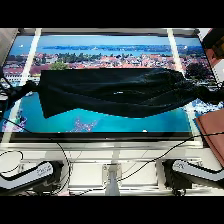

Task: Fold the clothes and pants, and hang the long-sleeved shirts on hangers.

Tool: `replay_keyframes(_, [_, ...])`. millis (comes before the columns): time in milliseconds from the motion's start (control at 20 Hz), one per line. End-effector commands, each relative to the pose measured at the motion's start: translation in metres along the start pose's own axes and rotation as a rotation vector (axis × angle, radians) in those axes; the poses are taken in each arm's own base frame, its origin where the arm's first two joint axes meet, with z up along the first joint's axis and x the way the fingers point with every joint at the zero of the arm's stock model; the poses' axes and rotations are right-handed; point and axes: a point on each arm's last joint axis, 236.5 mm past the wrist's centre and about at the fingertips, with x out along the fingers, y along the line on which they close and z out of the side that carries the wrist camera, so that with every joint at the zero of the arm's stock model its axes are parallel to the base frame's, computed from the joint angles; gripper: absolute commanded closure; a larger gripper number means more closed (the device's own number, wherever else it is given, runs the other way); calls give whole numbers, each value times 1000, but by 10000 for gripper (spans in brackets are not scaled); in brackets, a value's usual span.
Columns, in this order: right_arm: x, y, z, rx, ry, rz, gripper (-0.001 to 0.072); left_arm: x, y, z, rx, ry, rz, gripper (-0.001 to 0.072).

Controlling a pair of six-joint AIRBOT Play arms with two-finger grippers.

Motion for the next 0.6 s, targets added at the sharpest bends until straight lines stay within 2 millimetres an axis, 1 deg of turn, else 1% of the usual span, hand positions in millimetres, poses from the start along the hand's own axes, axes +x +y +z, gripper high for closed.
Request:
replay_keyframes(0, [0, 2, 1, 29, -2, 6, 666, -30, 20, -40, -11, 183, -54, 156])
replay_keyframes(50, [0, 1, 0, 30, -2, 6, 666, -41, 28, -60, -32, 265, -75, 156])
replay_keyframes(150, [0, 2, 0, 30, -1, 8, 666, -63, 36, -100, -138, 398, -136, 151])
replay_keyframes(200, [0, 3, 0, 33, -2, 11, 666, -69, 38, -115, -182, 432, -151, 145])
replay_keyframes(250, [0, 4, 1, 35, -3, 15, 666, -69, 41, -125, -214, 435, -151, 143])
replay_keyframes(300, [0, 4, 1, 37, -5, 18, 667, -65, 38, -135, -234, 433, -166, 143])
replay_keyframes(350, [0, 4, 1, 37, -5, 19, 666, -63, 32, -150, -210, 453, -190, 144])
replay_keyframes(400, [0, 4, 1, 37, -6, 19, 666, -60, 30, -161, -199, 468, -191, 144])
replay_keyframes(450, [0, 4, 2, 37, -7, 18, 666, -55, 29, -170, -203, 480, -182, 144])
replay_keyframes(550, [0, 4, 2, 37, -8, 18, 666, -47, 26, -182, -194, 509, -195, 144])
